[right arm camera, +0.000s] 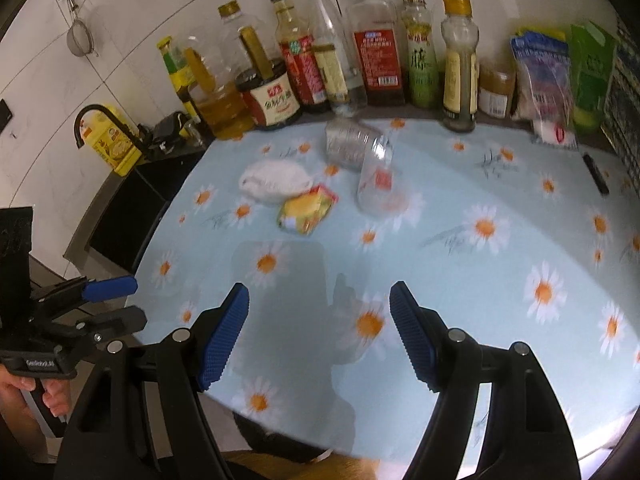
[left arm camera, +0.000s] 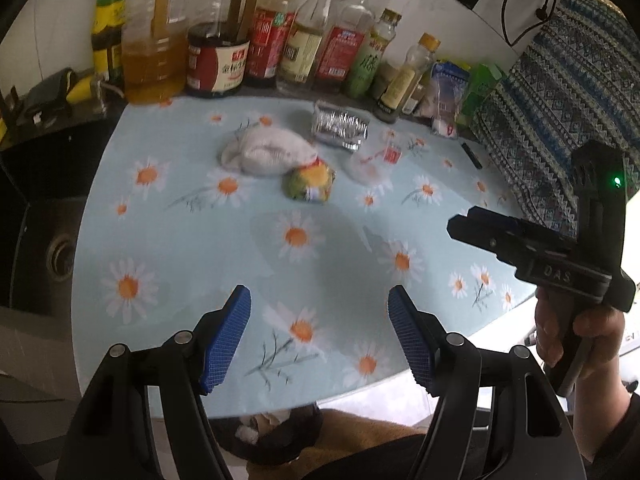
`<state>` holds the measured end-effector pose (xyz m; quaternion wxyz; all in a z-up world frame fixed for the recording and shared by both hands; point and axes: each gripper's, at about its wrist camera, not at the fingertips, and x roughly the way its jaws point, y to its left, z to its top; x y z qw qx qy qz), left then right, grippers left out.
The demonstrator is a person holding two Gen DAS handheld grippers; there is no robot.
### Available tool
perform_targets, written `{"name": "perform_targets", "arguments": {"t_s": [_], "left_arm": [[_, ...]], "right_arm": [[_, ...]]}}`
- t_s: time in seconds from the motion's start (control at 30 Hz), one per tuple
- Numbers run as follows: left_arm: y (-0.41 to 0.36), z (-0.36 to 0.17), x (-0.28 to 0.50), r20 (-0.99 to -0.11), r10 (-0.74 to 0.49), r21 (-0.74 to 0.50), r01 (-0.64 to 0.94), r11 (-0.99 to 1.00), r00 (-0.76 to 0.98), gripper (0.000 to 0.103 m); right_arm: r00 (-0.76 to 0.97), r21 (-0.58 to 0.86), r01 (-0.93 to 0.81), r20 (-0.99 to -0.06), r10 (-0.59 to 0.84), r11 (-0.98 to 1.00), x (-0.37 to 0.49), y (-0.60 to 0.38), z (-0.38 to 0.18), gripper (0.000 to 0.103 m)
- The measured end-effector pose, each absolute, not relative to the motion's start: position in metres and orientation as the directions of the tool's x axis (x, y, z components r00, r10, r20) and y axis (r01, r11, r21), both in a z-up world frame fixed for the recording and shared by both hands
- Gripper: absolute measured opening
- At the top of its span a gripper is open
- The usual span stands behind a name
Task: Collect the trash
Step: 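Grasp the clear printed plastic bag with the right gripper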
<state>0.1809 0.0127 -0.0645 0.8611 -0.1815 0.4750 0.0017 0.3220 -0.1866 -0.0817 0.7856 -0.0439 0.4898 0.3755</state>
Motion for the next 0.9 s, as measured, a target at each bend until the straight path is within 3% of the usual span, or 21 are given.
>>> {"name": "perform_targets", "arguments": {"t_s": [0.23, 0.73, 0.9], "left_arm": [[0.011, -0.055, 0.206, -0.822, -0.142, -0.289, -0.189, 0.939, 0.552, 0.069], [0.013, -0.08, 0.254, -0.854, -0.096, -0.255, -0.25, 0.934, 0.512, 0.069], [0.011, -0.091, 0.258, -0.866, -0.094, -0.256, -0.274, 0.927, 0.491, 0.069]], "right_arm": [[0.238, 0.282, -0.645, -0.809, 0.537, 0.711, 0.366, -0.173, -0.088, 0.074], [0.161, 0.264, -0.645, -0.87, 0.466, 0.717, 0.442, -0.133, -0.164, 0.073], [0.149, 0.248, -0.661, -0.881, 0.448, 0.708, 0.448, -0.124, -0.177, 0.065]]}}
